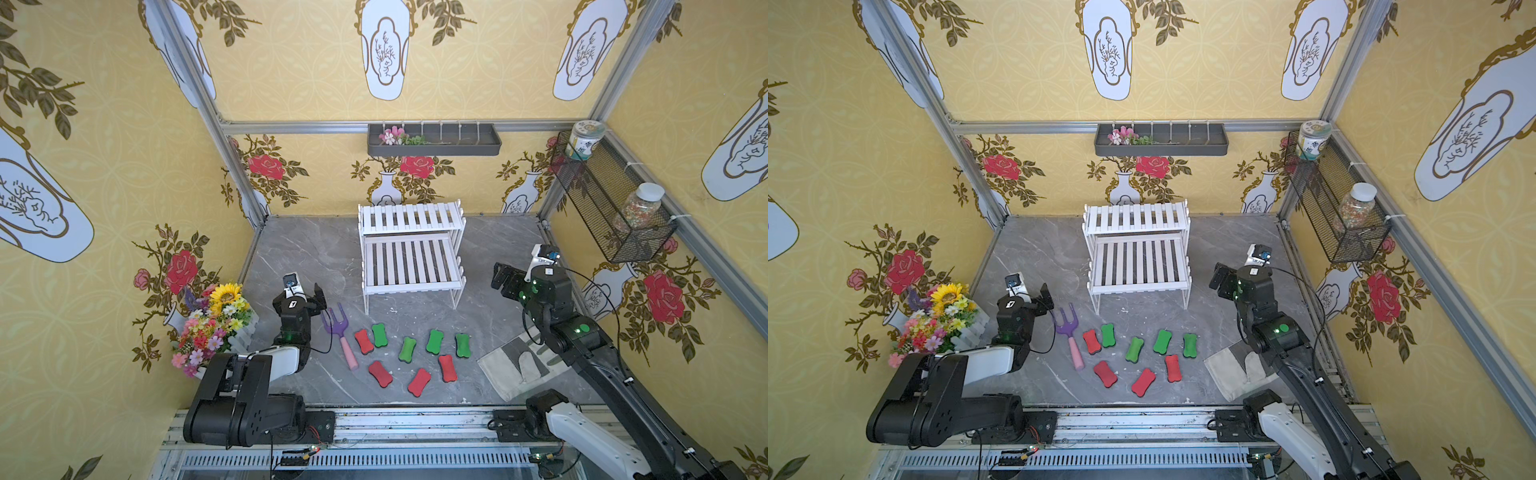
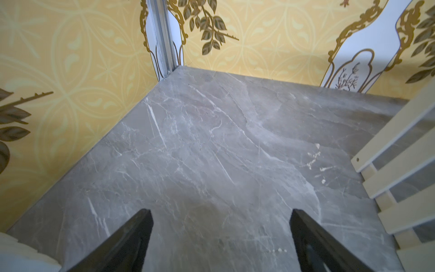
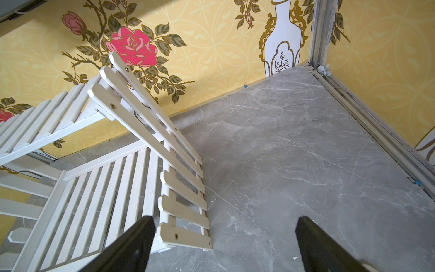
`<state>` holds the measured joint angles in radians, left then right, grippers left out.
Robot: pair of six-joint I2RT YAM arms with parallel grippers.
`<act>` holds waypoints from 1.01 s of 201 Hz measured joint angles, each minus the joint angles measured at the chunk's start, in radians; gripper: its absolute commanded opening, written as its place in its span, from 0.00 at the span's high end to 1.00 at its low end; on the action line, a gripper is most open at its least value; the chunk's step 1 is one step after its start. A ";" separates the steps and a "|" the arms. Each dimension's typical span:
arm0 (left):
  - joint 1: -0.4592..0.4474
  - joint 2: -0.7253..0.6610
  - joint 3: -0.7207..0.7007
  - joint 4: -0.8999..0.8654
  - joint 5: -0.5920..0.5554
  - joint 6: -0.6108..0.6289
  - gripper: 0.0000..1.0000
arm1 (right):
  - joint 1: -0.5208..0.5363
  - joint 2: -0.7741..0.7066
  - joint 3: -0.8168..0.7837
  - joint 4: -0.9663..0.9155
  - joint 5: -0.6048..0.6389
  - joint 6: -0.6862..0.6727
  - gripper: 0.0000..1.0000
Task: Remove the whiteboard erasers from the shelf
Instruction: Reset both arms
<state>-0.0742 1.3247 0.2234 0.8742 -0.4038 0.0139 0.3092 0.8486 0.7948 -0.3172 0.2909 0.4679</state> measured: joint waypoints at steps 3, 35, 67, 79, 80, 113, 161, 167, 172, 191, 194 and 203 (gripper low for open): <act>0.002 -0.004 -0.004 0.009 0.000 -0.001 0.00 | 0.000 0.003 0.000 0.000 0.000 0.000 0.03; 0.024 -0.042 -0.089 0.095 -0.005 -0.043 0.01 | 0.000 0.023 -0.005 0.007 0.001 0.000 0.03; 0.055 -0.021 -0.120 0.175 -0.006 -0.078 0.01 | 0.000 0.027 -0.041 0.034 0.011 0.000 0.03; 0.055 -0.014 -0.138 0.205 -0.012 -0.087 0.01 | 0.000 0.026 -0.057 0.059 0.019 -0.001 0.03; 0.055 -0.014 -0.139 0.207 -0.013 -0.087 0.01 | 0.000 0.026 -0.058 0.061 0.020 -0.001 0.03; 0.056 -0.001 -0.153 0.269 -0.026 -0.099 0.01 | 0.000 0.019 -0.084 0.084 0.080 -0.002 0.03; 0.056 0.012 -0.150 0.286 -0.027 -0.100 0.01 | 0.000 0.092 -0.103 0.142 0.287 -0.089 0.03; 0.056 0.012 -0.150 0.286 -0.027 -0.100 0.00 | 0.000 0.107 -0.127 0.174 0.309 -0.117 0.03; 0.056 0.011 -0.151 0.287 -0.027 -0.100 0.00 | -0.002 0.122 -0.152 0.208 0.327 -0.142 0.03; 0.056 0.010 -0.151 0.289 -0.027 -0.100 0.00 | -0.014 0.196 -0.277 0.366 0.369 -0.246 0.03; 0.056 0.010 -0.151 0.290 -0.027 -0.101 0.00 | -0.018 0.208 -0.293 0.388 0.370 -0.260 0.03; 0.056 0.010 -0.151 0.290 -0.027 -0.101 0.00 | -0.035 0.245 -0.341 0.452 0.373 -0.293 0.03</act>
<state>-0.0181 1.3350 0.0727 1.1645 -0.4309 -0.0868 0.2745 1.0939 0.4538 0.1352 0.6636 0.1753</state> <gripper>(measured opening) 0.996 0.973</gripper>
